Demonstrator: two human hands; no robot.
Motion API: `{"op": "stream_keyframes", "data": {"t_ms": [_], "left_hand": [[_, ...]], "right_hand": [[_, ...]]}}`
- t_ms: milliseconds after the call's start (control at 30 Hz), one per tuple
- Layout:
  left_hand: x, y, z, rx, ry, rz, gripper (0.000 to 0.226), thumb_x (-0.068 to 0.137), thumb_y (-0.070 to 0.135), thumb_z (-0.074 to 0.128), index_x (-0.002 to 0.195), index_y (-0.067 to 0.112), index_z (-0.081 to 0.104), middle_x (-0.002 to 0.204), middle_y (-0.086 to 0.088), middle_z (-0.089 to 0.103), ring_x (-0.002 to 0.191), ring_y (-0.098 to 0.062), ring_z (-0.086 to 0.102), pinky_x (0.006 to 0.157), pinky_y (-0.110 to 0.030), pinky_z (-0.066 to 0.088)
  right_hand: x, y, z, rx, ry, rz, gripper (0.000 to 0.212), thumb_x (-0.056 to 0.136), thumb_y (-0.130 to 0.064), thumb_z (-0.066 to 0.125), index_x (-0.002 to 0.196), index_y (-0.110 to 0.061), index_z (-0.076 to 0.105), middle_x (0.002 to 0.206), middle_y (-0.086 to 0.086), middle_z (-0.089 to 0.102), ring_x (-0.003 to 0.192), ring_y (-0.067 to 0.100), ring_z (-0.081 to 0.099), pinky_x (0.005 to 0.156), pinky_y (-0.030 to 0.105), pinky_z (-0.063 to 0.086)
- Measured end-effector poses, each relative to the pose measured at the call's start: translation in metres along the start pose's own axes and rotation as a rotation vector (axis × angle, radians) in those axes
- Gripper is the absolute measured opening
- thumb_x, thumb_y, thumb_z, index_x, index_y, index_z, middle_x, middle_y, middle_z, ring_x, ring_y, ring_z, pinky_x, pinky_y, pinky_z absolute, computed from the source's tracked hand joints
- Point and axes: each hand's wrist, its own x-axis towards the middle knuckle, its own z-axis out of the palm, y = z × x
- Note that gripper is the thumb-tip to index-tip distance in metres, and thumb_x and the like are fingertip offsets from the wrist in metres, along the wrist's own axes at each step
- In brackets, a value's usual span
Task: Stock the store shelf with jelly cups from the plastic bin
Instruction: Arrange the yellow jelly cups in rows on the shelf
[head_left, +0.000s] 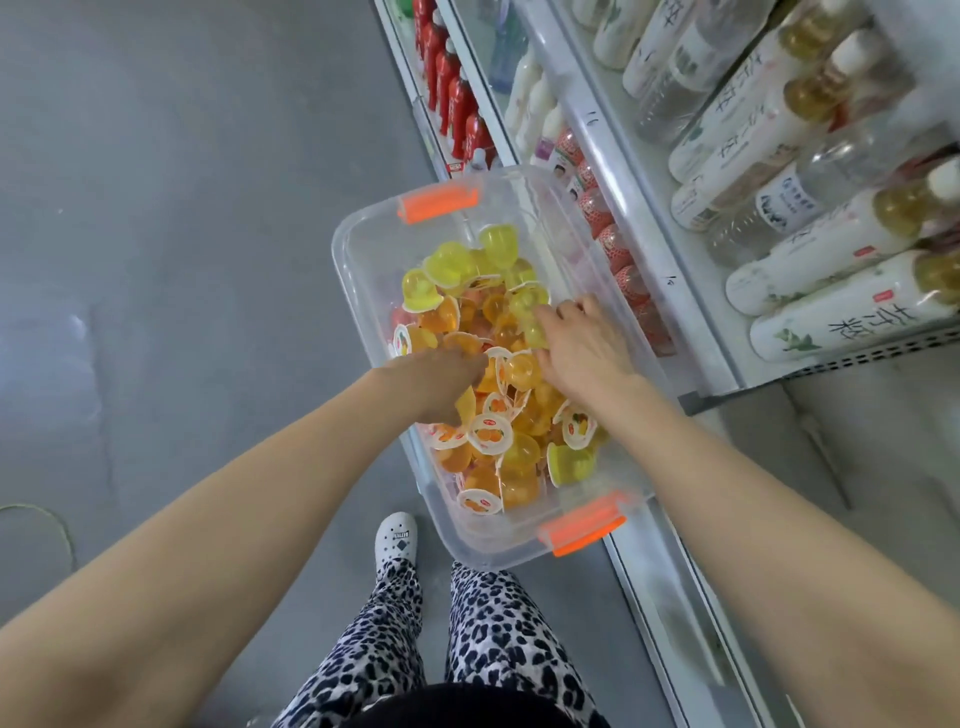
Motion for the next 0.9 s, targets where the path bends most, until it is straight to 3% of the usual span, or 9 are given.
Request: {"op": "stream_keyframes", "data": {"t_ms": [167,300,367,533,633,800,900], "left_hand": [[-0.009,-0.001,-0.023,-0.217,0.249,0.011,0.06,0.079,0.045,0.075,0.128,0.029,0.046,0.124,-0.003,0.042,0.102,-0.03,0.056,0.085,-0.043,0.05],[-0.023,0.014,-0.037,-0.297,0.401,0.131,0.057,0.079,0.039,0.075,0.125,0.025,0.045,0.122,-0.001,0.047,0.104,-0.026,0.055,0.087,-0.039,0.046],[-0.029,0.027,-0.044,-0.309,0.45,0.195,0.058,0.078,0.037,0.077,0.123,0.023,0.043,0.123,-0.002,0.05,0.106,-0.024,0.055,0.089,-0.041,0.047],[-0.044,0.074,-0.056,-0.335,0.5,0.362,0.055,0.079,0.034,0.075,0.124,0.022,0.047,0.124,-0.004,0.054,0.11,-0.02,0.054,0.09,-0.035,0.046],[-0.05,0.108,-0.061,-0.327,0.503,0.464,0.052,0.079,0.032,0.074,0.124,0.026,0.049,0.123,0.0,0.055,0.111,-0.017,0.053,0.085,-0.028,0.04],[-0.06,0.174,-0.069,-0.276,0.482,0.617,0.052,0.079,0.031,0.075,0.125,0.025,0.051,0.125,0.002,0.056,0.113,-0.014,0.053,0.089,-0.027,0.04],[-0.066,0.219,-0.075,-0.236,0.505,0.697,0.052,0.077,0.033,0.077,0.123,0.027,0.053,0.121,0.006,0.056,0.108,-0.012,0.053,0.086,-0.027,0.041]], "right_hand": [[-0.045,-0.002,-0.023,0.253,0.156,0.203,0.056,0.087,-0.036,0.064,0.135,-0.015,0.041,0.124,0.014,0.046,0.101,0.033,0.056,0.078,0.04,0.05],[-0.086,0.001,-0.04,0.372,0.307,0.364,0.051,0.079,-0.03,0.071,0.121,-0.015,0.046,0.12,0.01,0.049,0.097,0.03,0.057,0.072,0.033,0.041],[-0.109,0.003,-0.048,0.385,0.366,0.412,0.051,0.077,-0.03,0.071,0.12,-0.015,0.047,0.115,0.009,0.052,0.097,0.03,0.057,0.072,0.035,0.045],[-0.175,0.011,-0.065,0.393,0.515,0.469,0.053,0.079,-0.027,0.071,0.125,-0.01,0.052,0.11,0.012,0.058,0.099,0.032,0.055,0.074,0.031,0.037],[-0.214,0.023,-0.075,0.397,0.588,0.537,0.054,0.08,-0.031,0.071,0.127,-0.013,0.053,0.113,0.012,0.06,0.102,0.032,0.055,0.08,0.034,0.041],[-0.281,0.049,-0.09,0.42,0.699,0.676,0.047,0.079,-0.036,0.072,0.118,-0.02,0.051,0.109,0.0,0.061,0.101,0.022,0.052,0.071,0.023,0.025],[-0.321,0.068,-0.103,0.383,0.756,0.694,0.043,0.08,-0.036,0.073,0.113,-0.017,0.054,0.104,0.0,0.062,0.096,0.022,0.053,0.07,0.025,0.026]]}}
